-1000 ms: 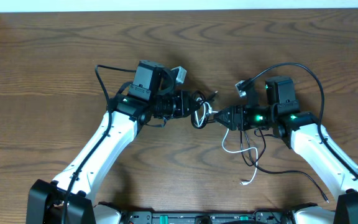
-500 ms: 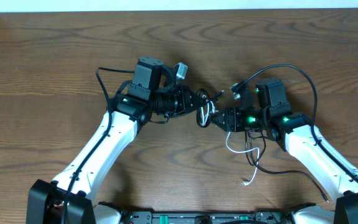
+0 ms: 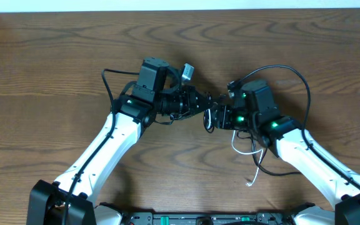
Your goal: Untangle cables
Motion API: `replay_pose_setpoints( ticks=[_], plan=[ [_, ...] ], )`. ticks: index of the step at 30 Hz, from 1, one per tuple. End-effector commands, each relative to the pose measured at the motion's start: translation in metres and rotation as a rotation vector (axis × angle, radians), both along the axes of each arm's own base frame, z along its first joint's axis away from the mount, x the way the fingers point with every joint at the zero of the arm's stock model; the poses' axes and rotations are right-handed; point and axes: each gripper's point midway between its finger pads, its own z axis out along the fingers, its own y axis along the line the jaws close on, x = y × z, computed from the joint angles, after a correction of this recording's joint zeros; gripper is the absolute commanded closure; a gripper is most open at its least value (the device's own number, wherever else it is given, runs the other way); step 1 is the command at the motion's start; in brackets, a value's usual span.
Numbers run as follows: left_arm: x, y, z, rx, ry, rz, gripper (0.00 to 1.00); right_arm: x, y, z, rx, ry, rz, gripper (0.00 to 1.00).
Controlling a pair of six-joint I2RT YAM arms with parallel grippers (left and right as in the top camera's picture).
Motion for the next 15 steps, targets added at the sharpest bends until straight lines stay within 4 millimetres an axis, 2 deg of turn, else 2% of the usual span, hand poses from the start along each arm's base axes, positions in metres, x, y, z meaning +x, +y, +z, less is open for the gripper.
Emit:
replay_pose_setpoints(
  ticks=[1,3,5,7,8,10,15],
  plan=[
    [-0.002,-0.001,0.007,-0.02,-0.012,-0.013,0.93,0.004,-0.018,-0.032,-0.158,0.032,-0.098,0.72],
    [-0.002,-0.001,0.007,-0.015,-0.041,-0.029,0.93,-0.001,-0.033,-0.049,-0.241,0.078,-0.132,0.78],
    [-0.002,0.001,0.005,0.001,-0.069,-0.039,0.93,-0.009,-0.063,-0.067,-0.371,0.15,-0.229,0.82],
    [0.001,0.009,-0.005,0.052,-0.066,-0.013,0.93,-0.015,-0.089,-0.076,-0.473,0.19,-0.308,0.87],
    [0.004,0.018,-0.015,0.107,-0.063,0.014,0.93,-0.02,-0.105,-0.08,-0.536,0.209,-0.348,0.89],
    [0.007,0.034,-0.031,0.205,-0.056,0.057,0.93,-0.023,-0.12,-0.082,-0.588,0.225,-0.375,0.91],
    [0.014,0.091,-0.071,0.496,0.0,0.209,0.93,-0.028,-0.146,-0.084,-0.665,0.257,-0.429,0.94]
  ],
)
